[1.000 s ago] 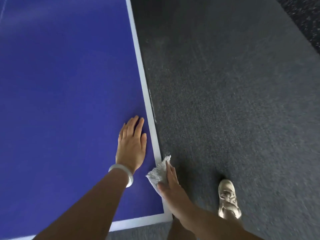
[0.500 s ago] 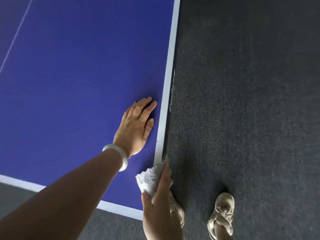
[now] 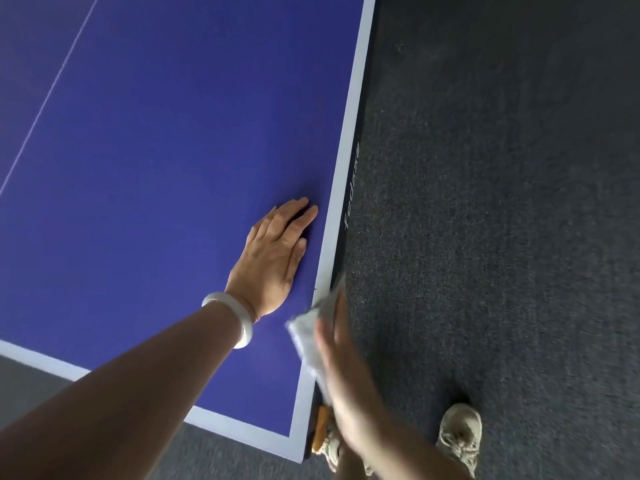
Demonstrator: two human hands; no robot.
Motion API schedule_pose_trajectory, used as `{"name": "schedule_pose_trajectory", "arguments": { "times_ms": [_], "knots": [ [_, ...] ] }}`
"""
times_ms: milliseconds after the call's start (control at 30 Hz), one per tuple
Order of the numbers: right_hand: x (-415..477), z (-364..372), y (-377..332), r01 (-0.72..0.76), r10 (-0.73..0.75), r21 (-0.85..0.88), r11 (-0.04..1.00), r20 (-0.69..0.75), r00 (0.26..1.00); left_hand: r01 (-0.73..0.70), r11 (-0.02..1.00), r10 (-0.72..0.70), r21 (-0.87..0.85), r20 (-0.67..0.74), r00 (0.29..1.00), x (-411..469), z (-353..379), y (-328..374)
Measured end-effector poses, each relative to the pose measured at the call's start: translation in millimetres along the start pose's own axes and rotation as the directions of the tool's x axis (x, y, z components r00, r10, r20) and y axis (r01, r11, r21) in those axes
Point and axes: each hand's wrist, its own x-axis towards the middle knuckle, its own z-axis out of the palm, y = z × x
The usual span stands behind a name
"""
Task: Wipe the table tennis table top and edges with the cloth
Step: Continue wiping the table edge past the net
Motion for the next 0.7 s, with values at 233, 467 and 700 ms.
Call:
{"name": "schedule_pose_trajectory", "arguments": {
  "times_ms": [233, 467, 700],
  "knots": [
    [82, -1, -44, 0.27, -0.252, 0.121, 0.955, -0.148, 0.956, 0.026, 1.0, -0.026, -0.001, 0.016, 1.0, 2, 0, 0],
    [35, 16, -5, 0.337, -0.328, 0.123, 0.933, -0.091, 0.94, 0.042, 0.999, -0.042, 0.002, 0.036, 0.998, 1, -2, 2],
    [106, -3, -46, 0.313, -0.283, 0.15, 0.938, -0.189, 0.94, 0.051, 0.999, -0.051, 0.012, 0.044, 0.998, 3, -4, 6]
  ]
}}
